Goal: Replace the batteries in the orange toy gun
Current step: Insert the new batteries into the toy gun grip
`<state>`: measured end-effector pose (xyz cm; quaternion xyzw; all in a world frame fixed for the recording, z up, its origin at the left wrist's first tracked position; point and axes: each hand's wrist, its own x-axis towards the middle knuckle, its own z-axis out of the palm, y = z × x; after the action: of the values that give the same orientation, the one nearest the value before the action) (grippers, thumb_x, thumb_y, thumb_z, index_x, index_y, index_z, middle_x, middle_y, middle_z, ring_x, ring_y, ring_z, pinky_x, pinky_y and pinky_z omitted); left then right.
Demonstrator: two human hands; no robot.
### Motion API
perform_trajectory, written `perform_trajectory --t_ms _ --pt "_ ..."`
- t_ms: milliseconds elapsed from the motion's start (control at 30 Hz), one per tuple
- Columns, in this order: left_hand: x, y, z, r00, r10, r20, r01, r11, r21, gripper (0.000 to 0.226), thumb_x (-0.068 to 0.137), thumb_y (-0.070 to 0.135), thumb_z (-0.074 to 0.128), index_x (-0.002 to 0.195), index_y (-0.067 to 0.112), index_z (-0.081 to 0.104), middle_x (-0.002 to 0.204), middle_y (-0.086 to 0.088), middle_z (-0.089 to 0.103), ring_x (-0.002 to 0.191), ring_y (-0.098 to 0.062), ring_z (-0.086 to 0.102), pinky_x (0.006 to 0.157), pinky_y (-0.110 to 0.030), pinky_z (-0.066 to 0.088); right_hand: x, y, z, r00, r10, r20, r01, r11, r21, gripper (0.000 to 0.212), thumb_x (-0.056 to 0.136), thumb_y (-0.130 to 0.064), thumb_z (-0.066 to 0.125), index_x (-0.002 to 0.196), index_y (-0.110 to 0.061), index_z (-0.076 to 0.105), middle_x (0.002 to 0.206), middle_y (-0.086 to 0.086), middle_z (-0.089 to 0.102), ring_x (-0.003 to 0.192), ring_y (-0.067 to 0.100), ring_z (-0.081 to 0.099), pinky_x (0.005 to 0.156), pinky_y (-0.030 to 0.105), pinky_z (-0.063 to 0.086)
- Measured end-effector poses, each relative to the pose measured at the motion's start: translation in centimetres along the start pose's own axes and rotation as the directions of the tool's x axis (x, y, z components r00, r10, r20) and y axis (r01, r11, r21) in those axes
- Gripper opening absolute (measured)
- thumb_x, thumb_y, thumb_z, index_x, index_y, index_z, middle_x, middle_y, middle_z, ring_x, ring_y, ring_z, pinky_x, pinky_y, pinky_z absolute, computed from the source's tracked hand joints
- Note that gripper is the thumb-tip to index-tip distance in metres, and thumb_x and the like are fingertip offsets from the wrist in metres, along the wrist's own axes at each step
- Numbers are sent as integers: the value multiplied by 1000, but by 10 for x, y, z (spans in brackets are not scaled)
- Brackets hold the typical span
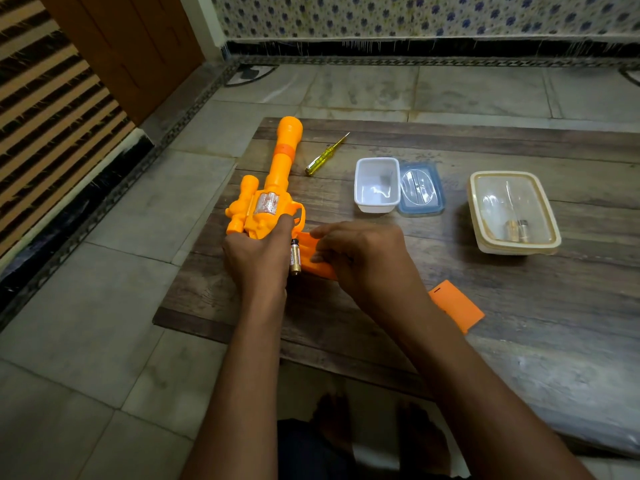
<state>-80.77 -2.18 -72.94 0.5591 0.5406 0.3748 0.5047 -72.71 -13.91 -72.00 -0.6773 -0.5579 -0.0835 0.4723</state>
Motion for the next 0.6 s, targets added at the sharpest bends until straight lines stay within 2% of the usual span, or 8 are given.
perform_trajectory --t_ms 67,167,233,300,367,433,500,600 --pt "0 -1 1 1000 0 -24 0 1000 3 43 73 35 88 112 23 75 88 9 77 73 -7 75 68 -33 63 -1 -2 1 1000 -1 -17 1 1000 -14 6 74 -4 70 76 -4 76 82 11 78 71 28 74 63 40 60" --pt "0 -1 3 998 -3 -69 7 998 55 45 73 39 86 112 19 74 93 5 77 78 -12 74 71 -36 63 -3 -4 1 999 -17 -37 17 1000 -11 18 77 -3 66 89 -4 79 89 12 79 77 29 76 67 41 63" --pt "0 -2 4 997 -2 -81 8 998 65 53 67 48 83 110 18 74 93 4 77 77 -14 74 70 -38 64 -4 -2 0 1000 -5 -29 6 1000 21 21 74 1 70 93 -3 80 95 13 79 81 29 77 70 43 64" --pt "-1 -1 5 996 11 -90 -6 998 55 62 59 57 79 109 21 74 92 5 77 77 -15 75 73 -40 65 -4 -1 1 1000 4 -14 -4 999 37 23 71 2 73 93 -3 81 97 12 79 82 28 77 70 41 64" --pt "-1 -1 6 995 27 -94 -20 997 75 60 61 56 81 110 22 75 94 6 78 80 -13 75 76 -39 64 -5 -2 1 1000 -5 3 5 1000 29 24 71 1 73 93 -4 81 96 12 79 82 27 77 71 36 62" --pt "-1 -1 7 994 37 -103 -29 997 77 57 63 54 82 111 23 75 93 8 78 80 -11 75 78 -38 64 -5 -5 1 1000 -26 14 26 999 36 22 75 -3 67 92 -4 81 95 12 79 81 27 77 72 36 59" --pt "0 -2 7 993 46 -111 -39 997 71 60 59 57 78 109 25 75 91 9 78 79 -11 76 78 -37 63 -4 -6 1 998 -46 31 45 998 34 25 78 -9 58 88 -3 80 91 12 79 78 28 76 65 37 60" --pt "0 -3 8 993 49 -105 -41 996 76 57 61 55 79 108 23 75 90 7 77 78 -12 75 72 -30 60 -5 -8 4 993 -34 112 37 999 -21 19 74 -3 67 88 -2 79 92 13 78 76 30 75 61 40 61"
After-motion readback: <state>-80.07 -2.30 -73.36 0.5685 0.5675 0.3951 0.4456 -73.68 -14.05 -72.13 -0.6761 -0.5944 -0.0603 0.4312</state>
